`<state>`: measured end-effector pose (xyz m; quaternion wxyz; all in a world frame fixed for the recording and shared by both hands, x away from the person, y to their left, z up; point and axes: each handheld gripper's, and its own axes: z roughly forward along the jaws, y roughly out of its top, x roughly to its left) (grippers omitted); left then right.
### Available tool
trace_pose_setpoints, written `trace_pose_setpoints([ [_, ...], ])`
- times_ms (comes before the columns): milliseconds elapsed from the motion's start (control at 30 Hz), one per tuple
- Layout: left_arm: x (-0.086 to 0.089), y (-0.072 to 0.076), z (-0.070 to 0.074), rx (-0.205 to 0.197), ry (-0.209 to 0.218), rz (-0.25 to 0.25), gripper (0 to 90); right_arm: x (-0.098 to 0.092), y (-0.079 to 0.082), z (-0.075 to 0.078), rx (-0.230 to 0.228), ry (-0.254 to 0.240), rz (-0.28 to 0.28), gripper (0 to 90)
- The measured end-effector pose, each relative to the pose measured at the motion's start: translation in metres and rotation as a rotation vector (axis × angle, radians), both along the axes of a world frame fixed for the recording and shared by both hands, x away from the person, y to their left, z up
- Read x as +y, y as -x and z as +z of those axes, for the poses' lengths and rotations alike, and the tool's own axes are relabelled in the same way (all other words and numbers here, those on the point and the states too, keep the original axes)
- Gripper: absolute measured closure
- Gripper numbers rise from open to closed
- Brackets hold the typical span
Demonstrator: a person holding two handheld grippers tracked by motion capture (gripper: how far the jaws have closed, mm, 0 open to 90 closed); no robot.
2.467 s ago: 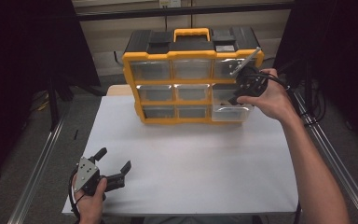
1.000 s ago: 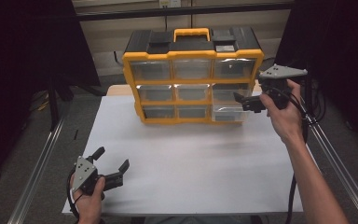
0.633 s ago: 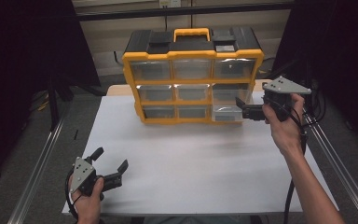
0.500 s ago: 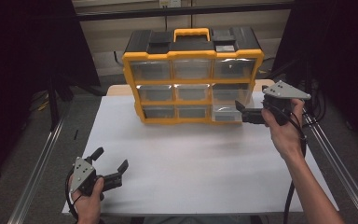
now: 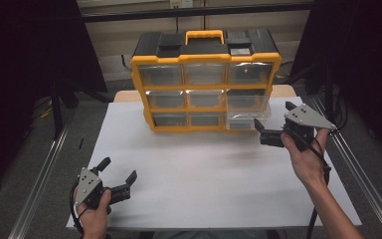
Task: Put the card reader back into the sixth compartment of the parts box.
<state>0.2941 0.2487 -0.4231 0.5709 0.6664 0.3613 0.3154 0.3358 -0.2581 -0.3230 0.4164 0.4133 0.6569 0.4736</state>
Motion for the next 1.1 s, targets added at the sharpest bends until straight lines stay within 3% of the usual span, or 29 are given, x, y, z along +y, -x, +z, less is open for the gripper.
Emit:
trace_pose_setpoints([
  [167,0.0,-0.001,0.0,0.006,0.01,0.004,2.5,-0.003,0.009,-0.008,-0.015,-0.047,0.005,0.0],
  [267,0.0,-0.001,0.0,0.007,0.012,0.023,2.6,-0.004,0.012,-0.012,-0.018,-0.048,-0.009,0.0],
  [533,0.0,0.0,0.0,-0.005,0.011,0.018,2.3,-0.005,0.023,-0.022,-0.034,-0.056,-0.025,0.0],
  [867,-0.001,0.001,0.0,-0.009,0.006,0.025,2.3,-0.01,0.042,-0.038,-0.002,-0.095,-0.053,0.0],
  [1100,0.0,0.001,0.0,-0.004,-0.004,0.039,2.3,-0.014,0.054,-0.049,-0.033,-0.107,-0.093,0.0],
])
